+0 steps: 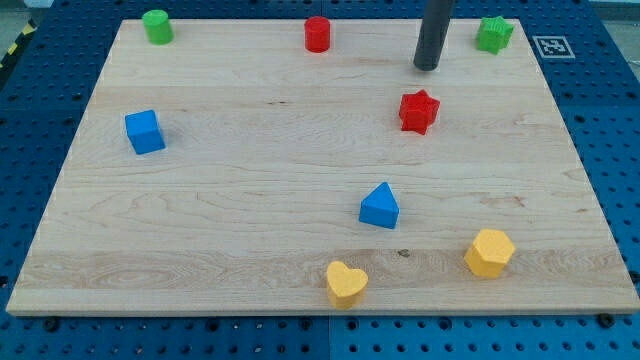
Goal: Push the triangle above the hexagon
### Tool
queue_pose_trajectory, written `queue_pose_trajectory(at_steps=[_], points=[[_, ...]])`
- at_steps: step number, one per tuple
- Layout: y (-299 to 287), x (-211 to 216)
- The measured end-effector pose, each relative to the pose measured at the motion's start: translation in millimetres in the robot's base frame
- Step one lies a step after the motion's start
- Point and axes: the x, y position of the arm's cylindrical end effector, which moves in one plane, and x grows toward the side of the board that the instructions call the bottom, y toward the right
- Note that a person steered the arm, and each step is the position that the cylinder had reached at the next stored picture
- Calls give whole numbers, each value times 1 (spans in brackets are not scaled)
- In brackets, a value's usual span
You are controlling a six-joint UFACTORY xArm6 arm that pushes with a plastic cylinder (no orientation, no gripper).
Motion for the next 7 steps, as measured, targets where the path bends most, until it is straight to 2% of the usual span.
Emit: queue_pose_trajectory(at_steps=[3, 4, 5, 6, 7], points=[[-2, 11], [-19, 28], [-70, 29], [-123, 61], [-163, 123]])
